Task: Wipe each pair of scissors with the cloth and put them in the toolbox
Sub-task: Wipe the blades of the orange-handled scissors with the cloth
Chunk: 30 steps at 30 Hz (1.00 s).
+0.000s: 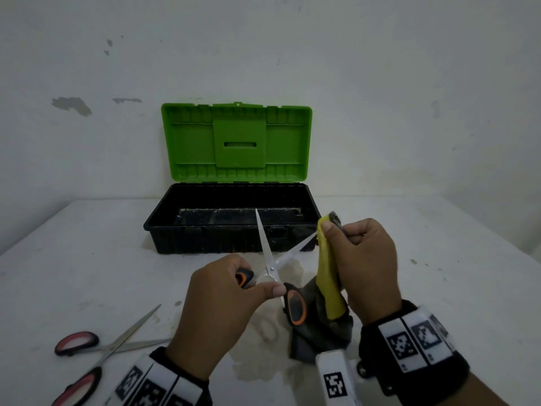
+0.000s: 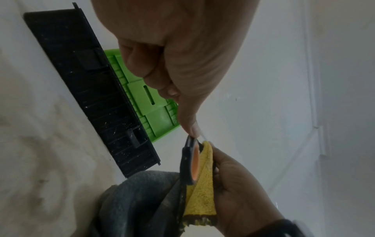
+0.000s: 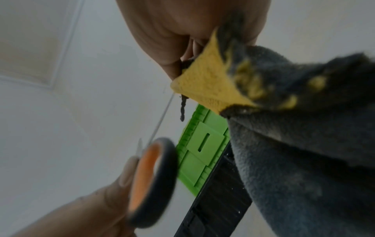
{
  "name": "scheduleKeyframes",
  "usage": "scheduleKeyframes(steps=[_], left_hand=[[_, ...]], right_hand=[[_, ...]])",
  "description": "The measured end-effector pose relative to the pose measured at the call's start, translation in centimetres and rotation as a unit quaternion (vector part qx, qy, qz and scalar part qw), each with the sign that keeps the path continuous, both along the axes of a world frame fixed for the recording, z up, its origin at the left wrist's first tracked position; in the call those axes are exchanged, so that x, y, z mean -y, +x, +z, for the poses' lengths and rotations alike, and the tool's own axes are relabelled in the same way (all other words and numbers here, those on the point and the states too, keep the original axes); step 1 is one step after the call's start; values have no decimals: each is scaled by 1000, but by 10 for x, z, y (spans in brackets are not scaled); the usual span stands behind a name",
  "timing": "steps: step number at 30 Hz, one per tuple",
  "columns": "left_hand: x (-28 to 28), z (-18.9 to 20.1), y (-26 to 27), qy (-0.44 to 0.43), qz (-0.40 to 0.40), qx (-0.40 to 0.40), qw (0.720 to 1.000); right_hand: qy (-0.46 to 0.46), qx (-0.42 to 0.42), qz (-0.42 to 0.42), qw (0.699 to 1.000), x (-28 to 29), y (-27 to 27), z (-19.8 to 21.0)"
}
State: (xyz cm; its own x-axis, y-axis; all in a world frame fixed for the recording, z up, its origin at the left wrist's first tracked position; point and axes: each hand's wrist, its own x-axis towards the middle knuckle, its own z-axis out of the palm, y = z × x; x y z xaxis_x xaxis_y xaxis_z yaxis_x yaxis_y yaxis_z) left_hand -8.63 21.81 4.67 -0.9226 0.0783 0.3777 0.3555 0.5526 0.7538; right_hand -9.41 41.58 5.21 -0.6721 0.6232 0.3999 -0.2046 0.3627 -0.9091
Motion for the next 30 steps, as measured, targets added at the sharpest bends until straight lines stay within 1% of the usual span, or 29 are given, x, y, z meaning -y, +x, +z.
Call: scheduleKeyframes(steps=[2, 3, 8, 11, 14, 17, 19, 21, 25, 27, 30], left_hand=[[2, -1, -2, 16, -4, 7, 1000], [2, -2, -3, 19, -3, 12, 1000], [0, -2, -3, 21, -3, 21, 1000], [-4, 0, -1, 2, -14, 28, 1000], [-2, 0, 0, 1, -35, 30, 999], [1, 2, 2, 10, -52, 32, 998], [2, 1, 1, 34, -65, 49, 996], [2, 0, 1, 59, -81, 69, 993], [3, 1, 2, 80, -105, 104, 986], [1, 3, 3, 93, -117, 110, 983], [-3, 4, 3, 98, -118, 117, 981]], right_hand=[[-11, -5, -2, 1000, -5, 2, 1], [-3, -4, 5, 1000, -5, 5, 2], [119, 15, 75, 990, 18, 24, 3], [152, 9, 115, 982, 30, 28, -3], [142, 2, 113, 983, 28, 26, -4], [117, -3, 70, 991, 18, 20, 0], [108, -11, 49, 993, 12, 17, 2], [119, -16, 55, 991, 11, 20, 2], [124, -17, 88, 988, 10, 27, 0], [114, -20, 72, 991, 4, 23, 1], [75, -30, 47, 996, -3, 17, 3]])
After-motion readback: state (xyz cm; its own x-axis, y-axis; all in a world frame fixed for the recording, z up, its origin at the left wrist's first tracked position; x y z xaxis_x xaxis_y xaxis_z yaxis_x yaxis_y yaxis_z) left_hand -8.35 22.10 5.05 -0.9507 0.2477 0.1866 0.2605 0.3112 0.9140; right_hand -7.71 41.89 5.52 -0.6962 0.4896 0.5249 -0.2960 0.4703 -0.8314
